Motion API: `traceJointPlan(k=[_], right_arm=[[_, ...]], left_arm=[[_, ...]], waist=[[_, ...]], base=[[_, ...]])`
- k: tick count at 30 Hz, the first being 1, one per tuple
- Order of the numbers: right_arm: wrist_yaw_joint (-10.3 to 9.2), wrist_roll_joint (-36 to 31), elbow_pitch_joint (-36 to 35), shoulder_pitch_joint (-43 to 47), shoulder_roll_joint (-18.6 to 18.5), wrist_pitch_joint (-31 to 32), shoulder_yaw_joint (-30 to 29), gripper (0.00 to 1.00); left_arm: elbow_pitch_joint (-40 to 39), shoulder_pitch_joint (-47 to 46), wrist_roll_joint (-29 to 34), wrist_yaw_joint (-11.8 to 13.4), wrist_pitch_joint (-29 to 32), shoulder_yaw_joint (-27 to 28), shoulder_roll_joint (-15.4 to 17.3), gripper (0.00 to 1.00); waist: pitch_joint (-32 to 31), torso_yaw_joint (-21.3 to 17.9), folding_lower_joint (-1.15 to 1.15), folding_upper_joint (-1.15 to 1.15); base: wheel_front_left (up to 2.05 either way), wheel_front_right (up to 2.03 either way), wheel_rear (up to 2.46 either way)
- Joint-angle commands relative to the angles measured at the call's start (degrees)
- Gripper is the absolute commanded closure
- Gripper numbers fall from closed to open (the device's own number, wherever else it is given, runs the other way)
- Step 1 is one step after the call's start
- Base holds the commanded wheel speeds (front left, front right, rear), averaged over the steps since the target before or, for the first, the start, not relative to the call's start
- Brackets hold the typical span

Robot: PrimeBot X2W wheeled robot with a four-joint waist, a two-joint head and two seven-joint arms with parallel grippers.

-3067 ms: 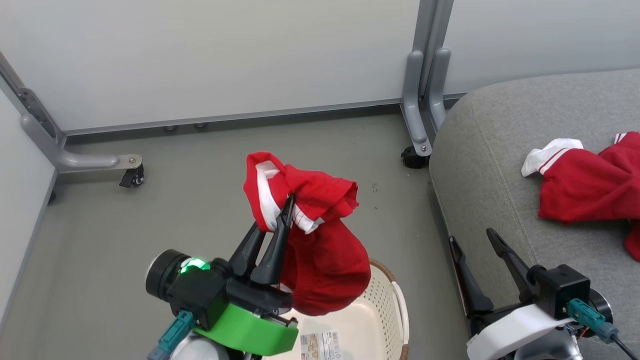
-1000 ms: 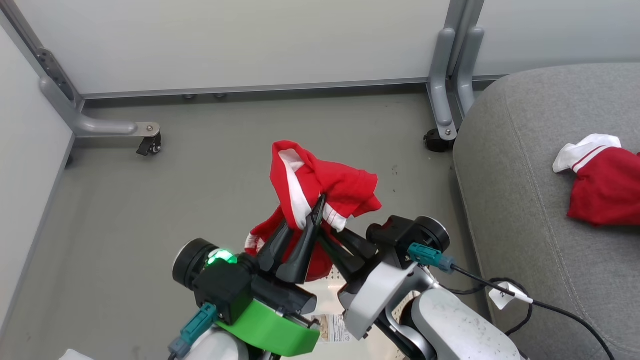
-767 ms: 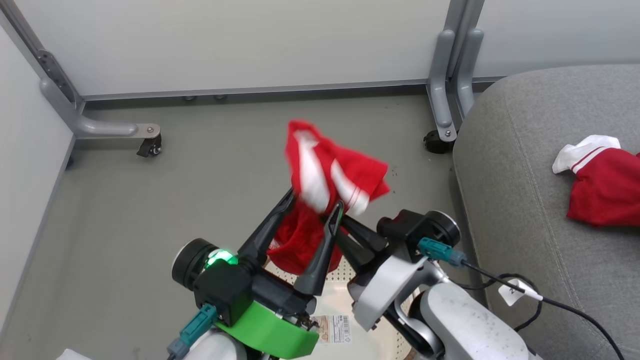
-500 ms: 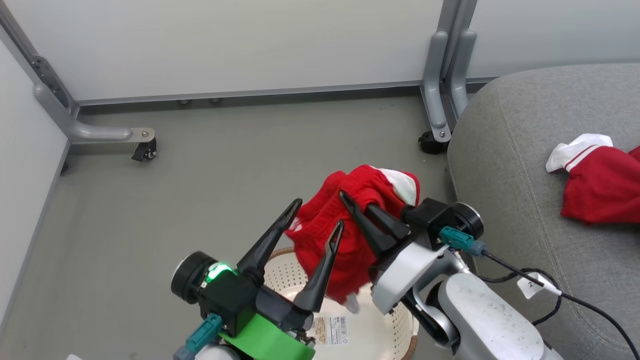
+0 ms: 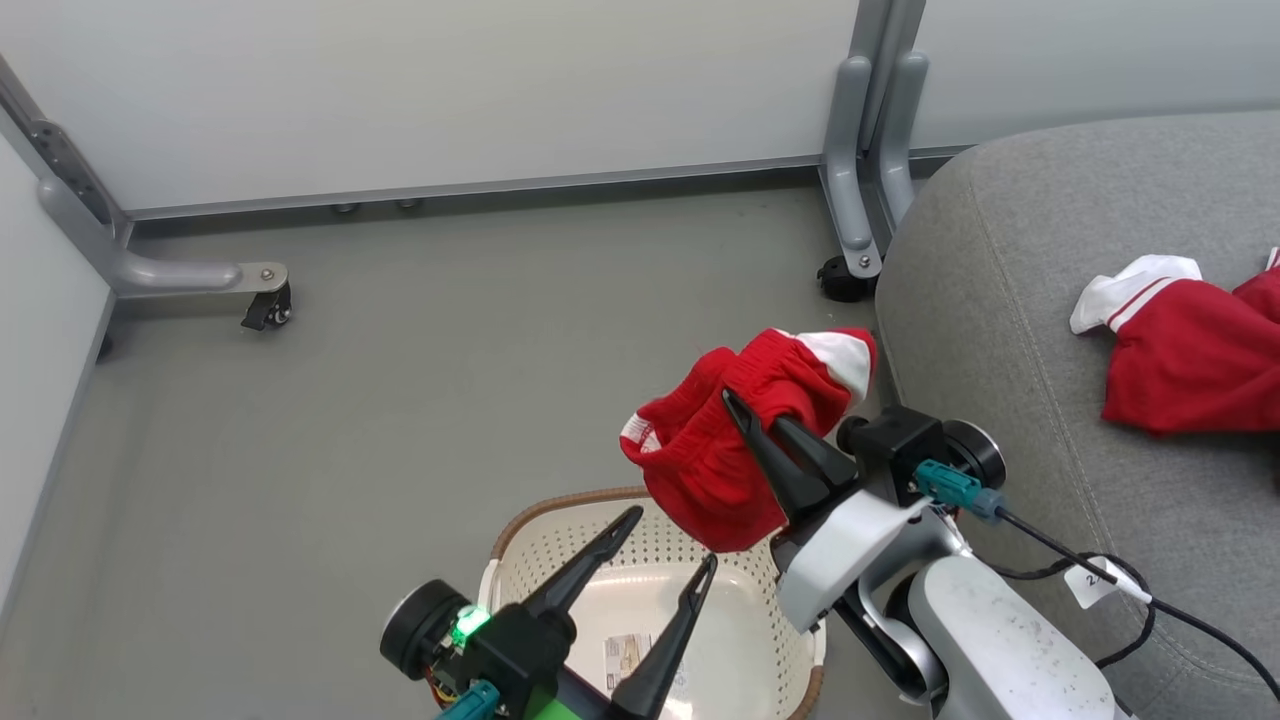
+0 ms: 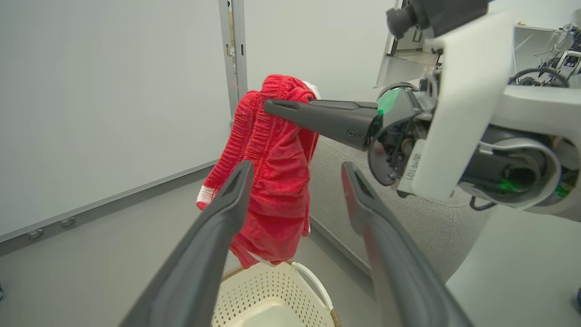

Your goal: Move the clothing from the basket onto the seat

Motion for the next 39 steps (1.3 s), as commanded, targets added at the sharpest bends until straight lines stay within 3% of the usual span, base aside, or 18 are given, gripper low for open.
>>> traceJointPlan(k=[1,12,29,39], right_arm=[[0.0,-0.3,-0.3,0.5,0.1,0.0,-0.2,1.0],[0.0,-0.5,-0.3,0.6,0.4,0.0,-0.6,1.0],[0.0,-1.0,0.5,-1.2,0.9,-2.2,-4.5,1.0],[0.0,-0.9,1.9,-2.4,0.4,-4.6,-10.0,1.0]], left_arm=[[0.4,0.9,0.5,0.0,0.0,0.0,0.5,0.0],[1.7,-0.8,1.3,0.9,-0.7,0.1,0.8,0.0],[1.6,-5.4,2.7,0.0,0.3,-0.4,1.4,0.0],[0.2,-7.6,3.4,-0.3,1.6,-0.6,2.2,0.0]], waist=[[0.0,-0.1,0.0,0.0],[1.3,-3.7,0.0,0.0],[7.4,-19.2,0.0,0.0],[10.8,-24.1,0.0,0.0]], base=[[0.0,0.0,0.0],[0.0,0.0,0.0],[0.0,0.0,0.0],[0.0,0.0,0.0]])
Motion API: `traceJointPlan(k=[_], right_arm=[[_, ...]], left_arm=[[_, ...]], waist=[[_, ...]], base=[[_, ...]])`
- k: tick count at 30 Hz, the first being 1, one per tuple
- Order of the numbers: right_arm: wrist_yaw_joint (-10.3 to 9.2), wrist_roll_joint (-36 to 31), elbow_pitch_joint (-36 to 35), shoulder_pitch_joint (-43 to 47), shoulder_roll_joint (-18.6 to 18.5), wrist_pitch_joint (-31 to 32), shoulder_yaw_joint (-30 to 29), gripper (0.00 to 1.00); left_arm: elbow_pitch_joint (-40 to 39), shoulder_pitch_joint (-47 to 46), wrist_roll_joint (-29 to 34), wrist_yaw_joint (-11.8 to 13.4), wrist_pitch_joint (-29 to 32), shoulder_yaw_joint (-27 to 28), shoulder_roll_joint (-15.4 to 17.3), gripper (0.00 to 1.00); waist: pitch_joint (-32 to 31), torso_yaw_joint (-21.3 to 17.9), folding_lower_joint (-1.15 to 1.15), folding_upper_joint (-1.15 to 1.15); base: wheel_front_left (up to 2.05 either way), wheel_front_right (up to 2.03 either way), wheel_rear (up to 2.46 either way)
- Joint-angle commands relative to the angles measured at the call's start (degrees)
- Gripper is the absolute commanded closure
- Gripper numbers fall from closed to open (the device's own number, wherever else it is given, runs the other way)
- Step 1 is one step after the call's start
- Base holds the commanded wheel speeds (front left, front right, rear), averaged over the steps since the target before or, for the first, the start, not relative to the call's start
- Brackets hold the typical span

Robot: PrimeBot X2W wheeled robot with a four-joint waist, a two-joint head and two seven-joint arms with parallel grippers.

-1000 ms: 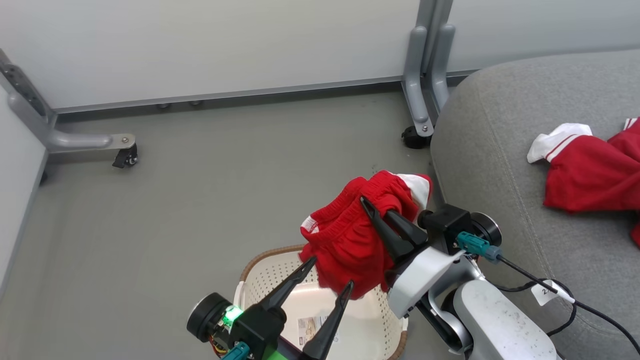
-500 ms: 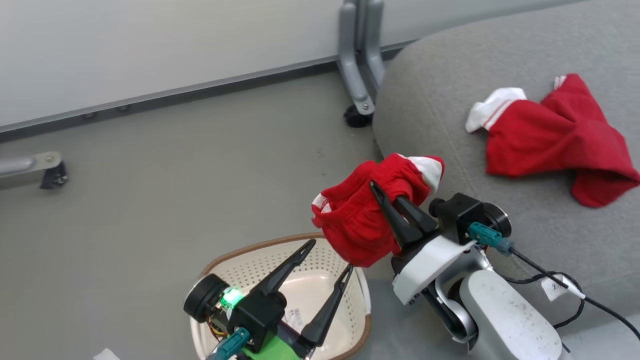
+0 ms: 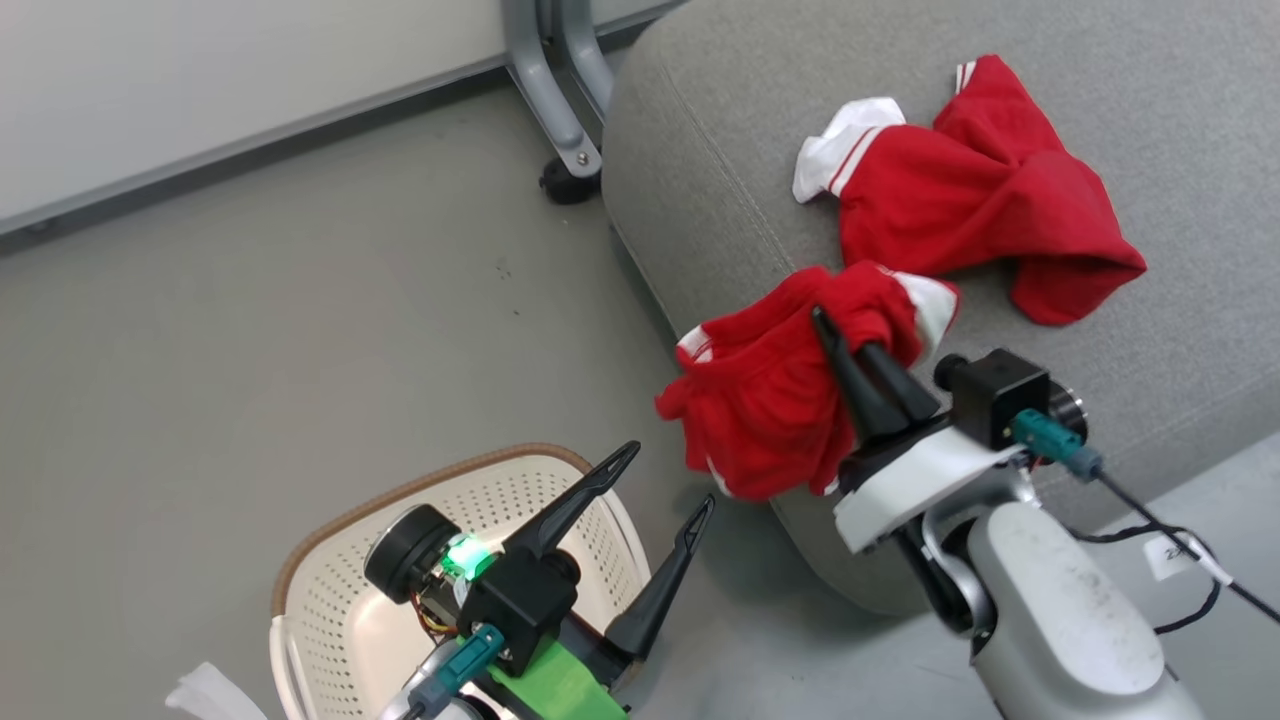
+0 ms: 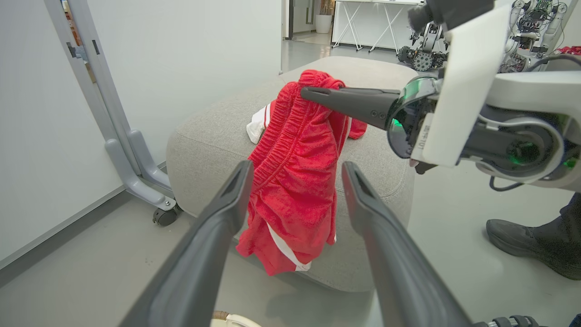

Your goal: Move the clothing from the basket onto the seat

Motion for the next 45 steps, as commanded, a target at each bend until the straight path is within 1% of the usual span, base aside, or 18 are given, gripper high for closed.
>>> traceJointPlan(k=[1,4,8,14,16,17,19,24,27,31,32,33,34,35,38,42,45], right_arm=[[0.0,0.4,0.4,-1.7,-0.4,-0.7,-1.0,1.0],[0.0,0.6,1.0,-4.5,-1.1,-1.4,-3.0,1.0],[0.0,0.5,2.0,-10.3,-3.1,-2.0,-6.0,1.0],[0.0,0.1,3.6,-21.5,-6.8,-2.8,-11.7,1.0],[0.0,0.0,4.2,-24.9,-8.1,-2.7,-14.1,1.0],[-0.01,0.0,5.0,-28.4,-9.3,-2.9,-16.5,1.0],[-0.01,0.3,6.5,-31.0,-10.3,-3.0,-18.9,1.0],[0.0,0.2,13.6,-35.1,-13.2,-3.4,-24.1,1.0],[0.0,0.3,18.9,-35.6,-13.8,-3.8,-25.2,1.0],[-0.01,0.7,25.7,-34.2,-13.1,-4.4,-26.2,1.0],[-0.01,0.6,27.3,-33.8,-12.7,-4.5,-26.4,0.72],[0.0,0.6,28.2,-33.5,-12.4,-4.6,-26.6,0.51],[0.0,0.4,29.2,-33.1,-12.3,-4.7,-26.9,0.03],[-0.01,0.2,29.7,-32.7,-12.2,-4.8,-27.4,0.0],[-0.01,-0.5,28.4,-30.3,-10.9,-4.7,-29.2,0.0],[0.0,-2.2,24.3,-25.5,-9.0,-4.7,-31.2,0.0],[0.0,-3.9,20.1,-20.8,-7.1,-4.7,-31.9,0.0]], left_arm=[[-0.5,-1.3,0.8,0.0,0.2,0.0,0.8,0.0],[-1.2,-2.1,1.1,-0.1,0.9,0.1,1.2,0.0],[-2.1,-3.8,1.6,-0.7,1.5,-0.1,1.5,0.0],[-2.7,-6.7,2.4,-1.1,1.3,0.1,1.7,0.0],[-3.1,-7.5,2.8,-1.3,1.5,0.2,1.8,0.0],[-3.4,-8.7,3.3,-1.6,1.5,0.4,2.0,0.0],[-3.8,-9.7,3.7,-1.7,1.5,0.4,2.1,0.0],[-4.0,-12.0,4.5,-2.2,1.2,0.3,1.8,0.0],[-3.8,-12.9,4.8,-2.4,1.2,0.2,1.7,0.0],[-3.4,-13.4,4.9,-2.4,0.7,0.2,1.7,0.0],[-3.2,-13.5,4.9,-2.4,0.7,0.1,1.6,0.0],[-3.1,-13.5,4.8,-2.4,0.7,0.1,1.6,0.0],[-3.0,-13.5,4.7,-2.4,0.6,0.0,1.6,0.0],[-2.9,-13.5,4.7,-2.4,0.6,-0.1,1.5,0.0],[-2.4,-14.0,4.7,-2.5,0.3,-0.1,1.5,0.0],[-1.5,-13.8,4.4,-2.3,-0.5,-0.3,1.3,0.0],[-0.4,-12.8,3.9,-1.6,-1.8,0.0,0.8,0.0]], waist=[[2.9,-2.4,0.0,0.0],[4.4,-2.6,0.0,0.0],[6.7,-1.8,0.0,0.0],[10.3,0.6,0.0,0.0],[11.7,1.4,0.0,0.0],[13.1,2.4,0.0,0.0],[14.5,3.3,0.0,0.0],[17.9,5.6,0.0,0.0],[19.3,6.5,0.0,0.0],[20.5,6.9,0.0,0.0],[20.6,6.9,0.0,0.0],[20.7,7.0,0.0,0.0],[20.8,6.9,0.0,0.0],[20.8,6.9,0.0,0.0],[20.5,6.8,0.0,0.0],[18.9,6.7,0.0,0.0],[17.1,6.7,0.0,0.0]], base=[[0.0,0.0,0.0],[0.0,0.0,0.0],[0.0,0.0,0.0],[0.0,0.0,0.0],[0.0,0.0,0.0],[0.0,0.0,0.0],[0.0,0.0,0.0],[0.0,0.0,0.0],[0.0,0.0,0.0],[0.0,0.0,0.0],[0.0,0.0,0.0],[0.0,0.0,0.0],[0.0,0.0,0.0],[0.0,0.0,0.0],[0.0,0.0,0.0],[0.0,0.0,0.0],[0.0,0.0,0.0]])
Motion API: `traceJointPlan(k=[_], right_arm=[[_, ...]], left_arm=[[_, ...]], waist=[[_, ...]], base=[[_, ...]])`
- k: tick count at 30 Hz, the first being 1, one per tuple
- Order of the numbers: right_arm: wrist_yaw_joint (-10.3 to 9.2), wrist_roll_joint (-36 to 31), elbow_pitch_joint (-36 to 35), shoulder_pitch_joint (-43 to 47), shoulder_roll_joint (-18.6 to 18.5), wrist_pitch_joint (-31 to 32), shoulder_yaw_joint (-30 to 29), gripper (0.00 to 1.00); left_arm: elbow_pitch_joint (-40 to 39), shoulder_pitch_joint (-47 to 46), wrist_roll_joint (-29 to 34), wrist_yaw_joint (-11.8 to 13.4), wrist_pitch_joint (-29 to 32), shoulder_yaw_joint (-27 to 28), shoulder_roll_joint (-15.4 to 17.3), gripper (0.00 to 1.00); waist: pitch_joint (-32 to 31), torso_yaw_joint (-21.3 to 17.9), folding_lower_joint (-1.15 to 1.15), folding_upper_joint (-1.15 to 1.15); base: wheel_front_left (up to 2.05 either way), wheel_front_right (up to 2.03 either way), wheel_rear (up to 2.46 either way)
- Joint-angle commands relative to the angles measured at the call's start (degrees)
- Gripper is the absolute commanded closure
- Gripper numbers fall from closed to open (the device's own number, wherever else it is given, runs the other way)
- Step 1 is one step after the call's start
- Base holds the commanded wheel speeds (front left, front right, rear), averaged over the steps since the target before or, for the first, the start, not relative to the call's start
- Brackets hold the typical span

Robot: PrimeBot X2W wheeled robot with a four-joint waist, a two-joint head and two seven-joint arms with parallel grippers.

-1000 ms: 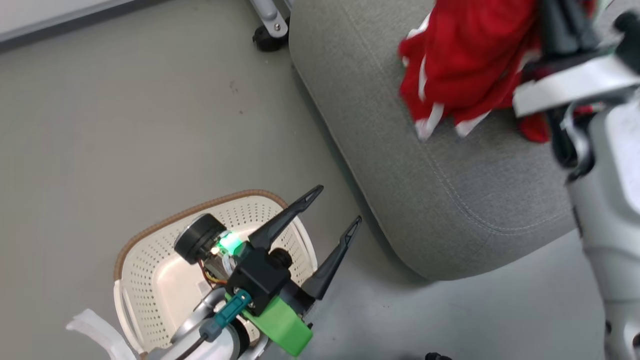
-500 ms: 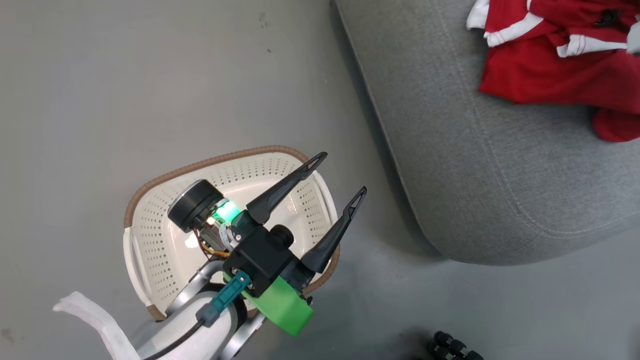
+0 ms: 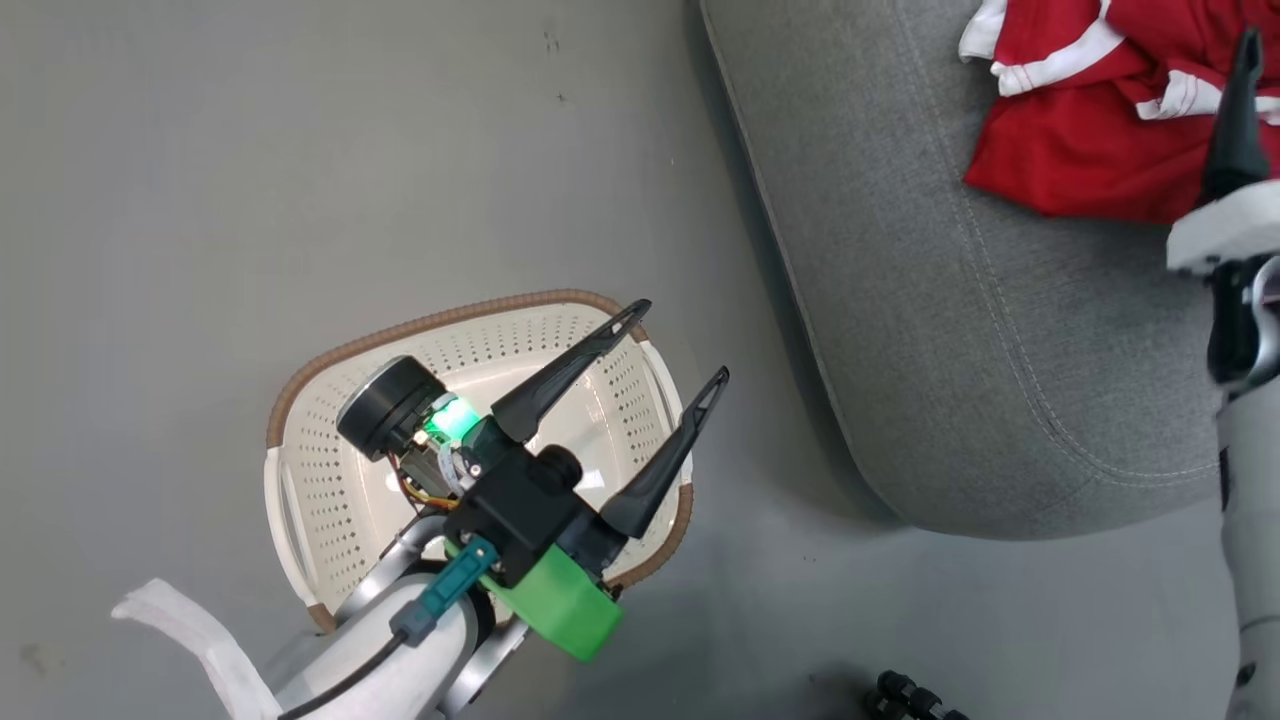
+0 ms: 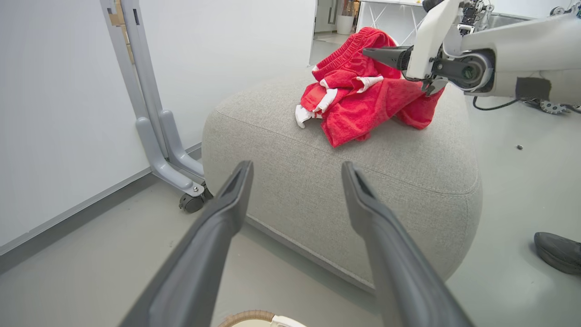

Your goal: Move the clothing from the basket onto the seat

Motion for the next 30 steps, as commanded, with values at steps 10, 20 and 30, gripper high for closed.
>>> traceJointPlan(k=[10,20,30], right_arm=[[0.0,-5.1,-15.8,15.7,6.2,-0.1,3.4,0.0],[-0.01,-6.9,-26.3,27.2,9.1,0.3,9.4,0.0],[0.0,-7.4,-33.6,35.1,10.7,4.3,12.2,0.0]], left_arm=[[2.6,4.3,-2.6,3.5,-5.8,3.1,-0.5,0.0],[5.9,8.4,-4.8,6.7,-8.2,7.7,-1.5,0.0],[8.2,13.5,-5.3,7.7,-8.4,16.3,-3.4,0.0]], waist=[[-7.9,1.8,-0.01,0.0],[-13.4,6.7,-0.01,0.0],[-17.7,12.7,-0.01,0.0]], base=[[0.0,0.0,0.0],[0.0,0.0,0.0],[0.0,0.0,0.0]])
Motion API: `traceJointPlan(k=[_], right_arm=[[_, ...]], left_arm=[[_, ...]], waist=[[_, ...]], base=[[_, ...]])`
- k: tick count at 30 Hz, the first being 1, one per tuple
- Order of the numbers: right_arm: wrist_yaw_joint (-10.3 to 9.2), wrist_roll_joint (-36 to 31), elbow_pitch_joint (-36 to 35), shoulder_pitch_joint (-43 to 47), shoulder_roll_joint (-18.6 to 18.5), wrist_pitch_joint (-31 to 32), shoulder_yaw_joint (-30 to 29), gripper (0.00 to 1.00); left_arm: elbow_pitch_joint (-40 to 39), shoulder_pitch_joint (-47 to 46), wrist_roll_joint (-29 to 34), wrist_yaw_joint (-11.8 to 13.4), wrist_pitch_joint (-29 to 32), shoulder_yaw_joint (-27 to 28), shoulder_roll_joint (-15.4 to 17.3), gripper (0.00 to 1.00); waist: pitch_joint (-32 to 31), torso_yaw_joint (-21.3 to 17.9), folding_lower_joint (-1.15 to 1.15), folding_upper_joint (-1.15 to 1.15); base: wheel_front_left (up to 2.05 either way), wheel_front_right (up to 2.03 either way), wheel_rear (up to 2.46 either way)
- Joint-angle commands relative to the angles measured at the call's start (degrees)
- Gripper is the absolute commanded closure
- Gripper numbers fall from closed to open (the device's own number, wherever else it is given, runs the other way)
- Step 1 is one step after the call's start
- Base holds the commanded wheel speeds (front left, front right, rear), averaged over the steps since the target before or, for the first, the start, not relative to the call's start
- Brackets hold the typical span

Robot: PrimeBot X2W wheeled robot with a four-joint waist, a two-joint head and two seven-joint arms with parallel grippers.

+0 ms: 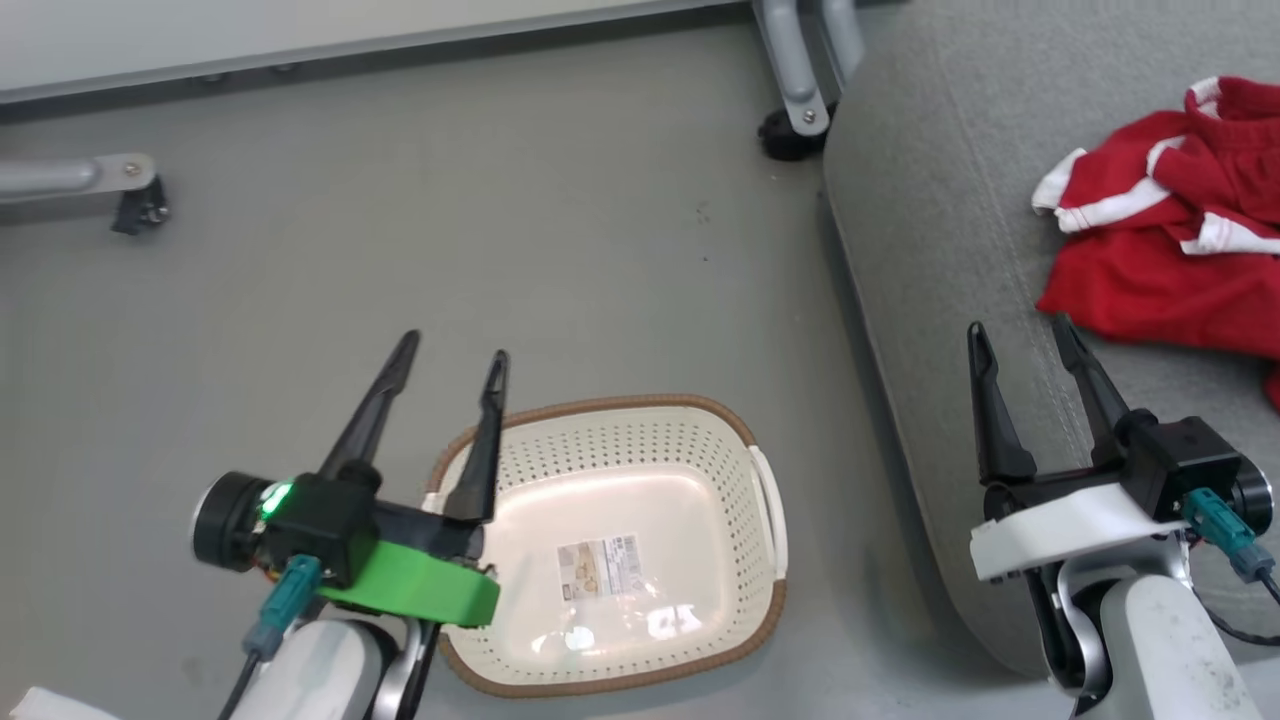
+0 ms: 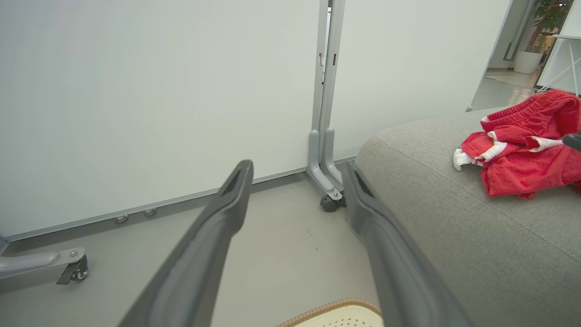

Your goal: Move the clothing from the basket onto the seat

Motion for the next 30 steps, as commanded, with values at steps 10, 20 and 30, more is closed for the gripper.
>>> traceJointPlan(k=[10,20,30], right_arm=[[0.0,-0.9,-3.7,6.1,0.6,2.7,-0.4,0.0],[0.0,-0.6,-5.5,10.7,0.8,4.3,-0.3,0.0],[0.0,0.9,-6.6,14.4,0.8,5.5,-0.1,0.0]], left_arm=[[1.4,7.6,3.0,-2.0,-0.1,10.9,-3.6,0.0],[4.0,13.2,6.4,-6.0,-0.1,18.8,-7.5,0.0],[7.4,16.7,9.0,-8.5,-0.1,22.0,-10.1,0.0]], waist=[[-6.0,6.1,0.0,0.0],[-9.1,5.8,0.0,0.0],[-11.9,5.2,0.0,0.0]], base=[[0.0,0.0,0.0],[0.0,0.0,0.0],[0.0,0.0,0.0]])
